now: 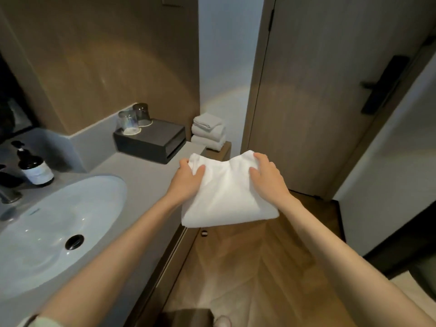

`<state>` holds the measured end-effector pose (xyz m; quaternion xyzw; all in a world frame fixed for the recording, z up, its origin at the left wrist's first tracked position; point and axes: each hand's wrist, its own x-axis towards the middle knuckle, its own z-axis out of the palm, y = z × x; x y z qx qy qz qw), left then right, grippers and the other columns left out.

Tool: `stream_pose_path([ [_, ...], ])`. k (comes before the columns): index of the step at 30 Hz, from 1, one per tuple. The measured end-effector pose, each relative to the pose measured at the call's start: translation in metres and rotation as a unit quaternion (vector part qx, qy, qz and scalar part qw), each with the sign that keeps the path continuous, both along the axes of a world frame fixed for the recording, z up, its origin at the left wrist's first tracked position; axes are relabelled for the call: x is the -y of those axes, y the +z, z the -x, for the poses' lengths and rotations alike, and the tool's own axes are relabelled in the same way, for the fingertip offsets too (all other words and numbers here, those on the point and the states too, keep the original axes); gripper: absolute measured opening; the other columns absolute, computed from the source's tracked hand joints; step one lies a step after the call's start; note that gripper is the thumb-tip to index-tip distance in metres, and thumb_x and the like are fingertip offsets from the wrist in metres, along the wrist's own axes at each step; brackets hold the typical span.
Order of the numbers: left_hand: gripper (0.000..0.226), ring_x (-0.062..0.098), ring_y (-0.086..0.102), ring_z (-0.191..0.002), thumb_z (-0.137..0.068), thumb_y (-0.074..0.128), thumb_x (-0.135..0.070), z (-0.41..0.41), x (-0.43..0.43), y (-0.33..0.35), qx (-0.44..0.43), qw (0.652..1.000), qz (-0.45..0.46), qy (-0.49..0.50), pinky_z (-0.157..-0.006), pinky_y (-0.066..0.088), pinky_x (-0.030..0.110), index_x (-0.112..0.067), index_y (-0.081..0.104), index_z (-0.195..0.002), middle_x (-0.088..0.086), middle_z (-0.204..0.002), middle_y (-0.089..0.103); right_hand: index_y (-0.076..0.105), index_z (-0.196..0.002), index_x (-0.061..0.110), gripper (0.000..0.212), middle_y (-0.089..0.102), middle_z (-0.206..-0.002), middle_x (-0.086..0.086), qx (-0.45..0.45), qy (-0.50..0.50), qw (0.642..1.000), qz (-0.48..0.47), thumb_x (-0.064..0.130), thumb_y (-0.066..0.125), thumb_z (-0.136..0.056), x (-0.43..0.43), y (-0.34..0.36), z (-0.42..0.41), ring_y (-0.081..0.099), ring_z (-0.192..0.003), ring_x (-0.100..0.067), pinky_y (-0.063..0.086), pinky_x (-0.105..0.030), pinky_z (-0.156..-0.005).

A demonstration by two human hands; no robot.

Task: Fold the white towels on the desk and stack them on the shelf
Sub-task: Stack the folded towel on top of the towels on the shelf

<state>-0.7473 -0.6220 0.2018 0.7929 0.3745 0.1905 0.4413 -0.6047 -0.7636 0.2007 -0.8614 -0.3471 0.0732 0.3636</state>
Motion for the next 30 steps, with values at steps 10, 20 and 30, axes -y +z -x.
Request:
stream_pose_path([
  [10, 0.055, 0.026, 0.053, -0.112, -0.096, 0.041, -0.042, -0.240, -0.072, -0.016, 0.014, 0.999, 0.040, -0.014, -0.090, 0.047, 0.040, -0.013, 0.024, -0.140, 0.009, -0.132, 0.050, 0.025, -0.143, 0.028, 0.043, 0.039, -0.143, -0.007, 0.001, -0.017, 1.000, -0.019, 0.031, 0.031, -0.100, -0.060, -0.016, -0.232, 0.049, -0.115, -0.022, 0.037, -0.032, -0.088],
  [20, 0.049, 0.017, 0.051, -0.095, -0.099, 0.038, -0.036, -0.423, -0.131, -0.017, 0.033, 0.997, 0.047, 0.042, -0.076, 0.040, 0.029, -0.011, 0.025, -0.139, 0.007, -0.126, 0.054, 0.024, -0.146, 0.025, 0.045, 0.037, -0.146, -0.007, -0.029, 0.055, 0.998, -0.009, 0.028, 0.030, -0.101, -0.137, -0.016, -0.433, 0.042, -0.126, -0.025, 0.035, -0.040, -0.102],
  [30, 0.052, 0.018, 0.052, -0.098, -0.098, 0.038, -0.036, -0.571, -0.183, -0.046, 0.057, 0.972, 0.092, 0.208, -0.079, 0.042, 0.030, -0.012, 0.023, -0.142, 0.000, -0.114, 0.051, 0.026, -0.146, 0.027, 0.045, 0.041, -0.140, -0.009, -0.049, 0.215, 0.975, 0.027, 0.025, 0.032, -0.101, -0.248, -0.035, -0.621, 0.045, -0.121, -0.025, 0.035, -0.031, -0.092],
])
